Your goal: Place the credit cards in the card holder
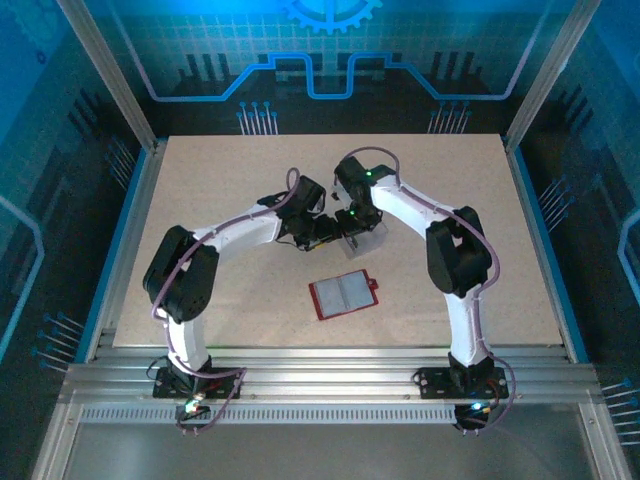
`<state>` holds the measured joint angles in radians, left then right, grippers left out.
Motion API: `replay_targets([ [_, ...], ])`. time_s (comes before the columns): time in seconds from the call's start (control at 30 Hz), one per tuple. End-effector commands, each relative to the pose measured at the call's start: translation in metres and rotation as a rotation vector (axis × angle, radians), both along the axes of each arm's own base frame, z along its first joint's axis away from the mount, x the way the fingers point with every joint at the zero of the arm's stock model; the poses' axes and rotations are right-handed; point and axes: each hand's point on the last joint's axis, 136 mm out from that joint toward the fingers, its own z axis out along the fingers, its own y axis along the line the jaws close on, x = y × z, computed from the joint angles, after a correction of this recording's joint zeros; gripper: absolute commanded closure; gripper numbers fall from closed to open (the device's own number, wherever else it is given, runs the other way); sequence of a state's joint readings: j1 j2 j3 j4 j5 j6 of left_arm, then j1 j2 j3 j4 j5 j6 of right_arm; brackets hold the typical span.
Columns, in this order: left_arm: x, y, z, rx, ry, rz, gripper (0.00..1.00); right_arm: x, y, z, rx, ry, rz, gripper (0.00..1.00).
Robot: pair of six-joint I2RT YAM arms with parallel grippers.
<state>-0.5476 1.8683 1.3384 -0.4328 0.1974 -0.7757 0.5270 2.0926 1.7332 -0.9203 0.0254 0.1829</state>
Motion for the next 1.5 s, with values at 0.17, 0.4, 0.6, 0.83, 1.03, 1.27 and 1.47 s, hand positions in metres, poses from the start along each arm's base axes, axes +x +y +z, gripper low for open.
replay_targets([
  [0.17,-0.002,0.002,0.013,-0.027,0.012,-0.022,0.54,0.004,-0.020,0.052,-0.015,-0.122,-0.069,1.00],
  [0.4,-0.054,0.020,0.012,0.027,-0.001,-0.075,0.51,-0.013,-0.040,0.099,0.020,-0.283,-0.153,1.00],
  [0.6,-0.111,0.024,-0.009,0.174,0.011,-0.156,0.45,-0.068,-0.023,0.094,0.307,-0.252,-0.116,1.00],
  [0.83,-0.136,0.024,-0.037,0.274,0.051,-0.165,0.47,-0.114,-0.003,0.068,0.580,-0.189,-0.067,1.00],
  [1.03,-0.135,0.023,-0.055,0.303,0.077,-0.155,0.49,-0.122,0.004,0.042,0.659,-0.131,-0.087,1.00],
  [1.27,-0.133,0.026,-0.071,0.351,0.102,-0.142,0.50,-0.123,0.003,0.027,0.686,-0.102,-0.105,1.00],
  [1.47,-0.138,0.032,-0.079,0.369,0.120,-0.123,0.55,-0.123,-0.002,0.013,0.684,-0.088,-0.132,1.00],
])
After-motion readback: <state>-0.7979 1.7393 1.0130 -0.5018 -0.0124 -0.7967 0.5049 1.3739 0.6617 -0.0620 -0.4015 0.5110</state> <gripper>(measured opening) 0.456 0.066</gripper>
